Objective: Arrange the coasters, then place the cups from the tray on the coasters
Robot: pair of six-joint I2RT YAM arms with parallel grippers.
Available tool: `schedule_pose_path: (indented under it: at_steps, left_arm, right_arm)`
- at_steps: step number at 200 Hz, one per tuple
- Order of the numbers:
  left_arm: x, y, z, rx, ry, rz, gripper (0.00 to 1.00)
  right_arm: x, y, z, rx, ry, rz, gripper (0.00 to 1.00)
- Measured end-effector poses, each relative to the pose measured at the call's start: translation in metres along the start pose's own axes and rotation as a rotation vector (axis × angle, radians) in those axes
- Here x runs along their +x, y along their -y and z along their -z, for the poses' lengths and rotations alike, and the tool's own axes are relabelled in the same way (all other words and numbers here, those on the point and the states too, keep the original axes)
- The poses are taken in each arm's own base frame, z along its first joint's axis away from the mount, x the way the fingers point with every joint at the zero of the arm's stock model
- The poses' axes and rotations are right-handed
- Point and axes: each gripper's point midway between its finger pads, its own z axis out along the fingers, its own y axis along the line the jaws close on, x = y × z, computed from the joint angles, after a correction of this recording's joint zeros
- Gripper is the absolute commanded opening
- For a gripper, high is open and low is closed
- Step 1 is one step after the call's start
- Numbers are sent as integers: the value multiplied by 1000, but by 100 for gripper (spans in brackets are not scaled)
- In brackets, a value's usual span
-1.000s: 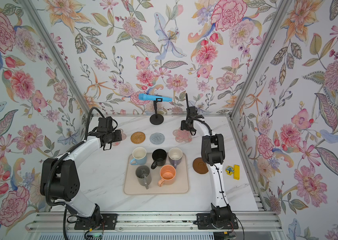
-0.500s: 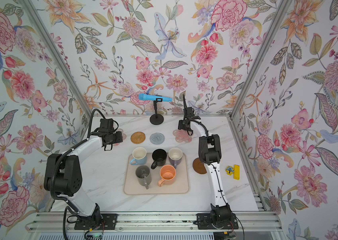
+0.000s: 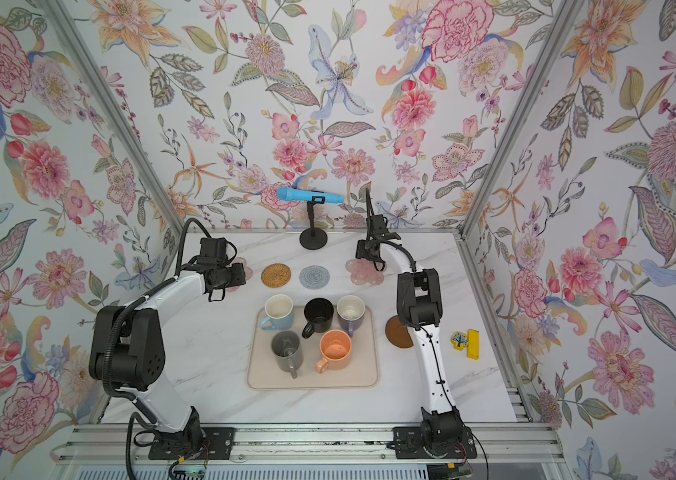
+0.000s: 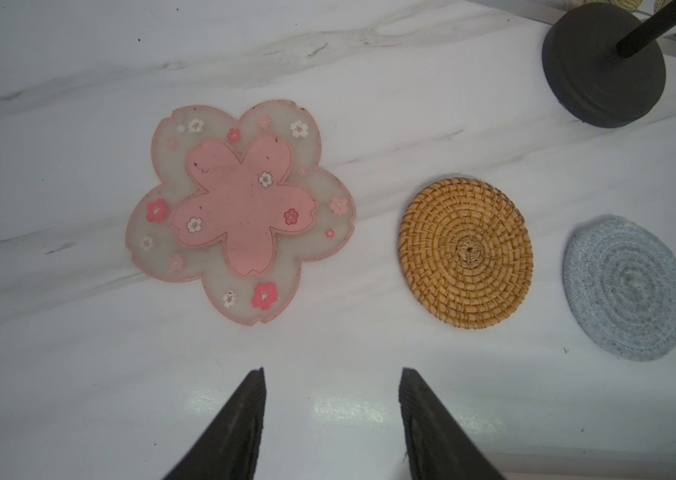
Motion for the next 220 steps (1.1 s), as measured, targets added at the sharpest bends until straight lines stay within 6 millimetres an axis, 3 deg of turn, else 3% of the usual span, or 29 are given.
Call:
schedule_pose_path:
  at_steps: [54, 125, 220]
  left_arm:
    - [0, 0, 0, 3, 0, 0, 56]
    - [-1, -2, 0, 0, 1, 5, 56]
    - [-5, -2, 5, 3, 21, 7, 56]
  right_arm:
    - [8, -10, 4, 1, -5, 4, 68]
    - [19, -5, 11, 11, -28, -31, 66]
    - [19, -12, 11, -10, -28, -42, 66]
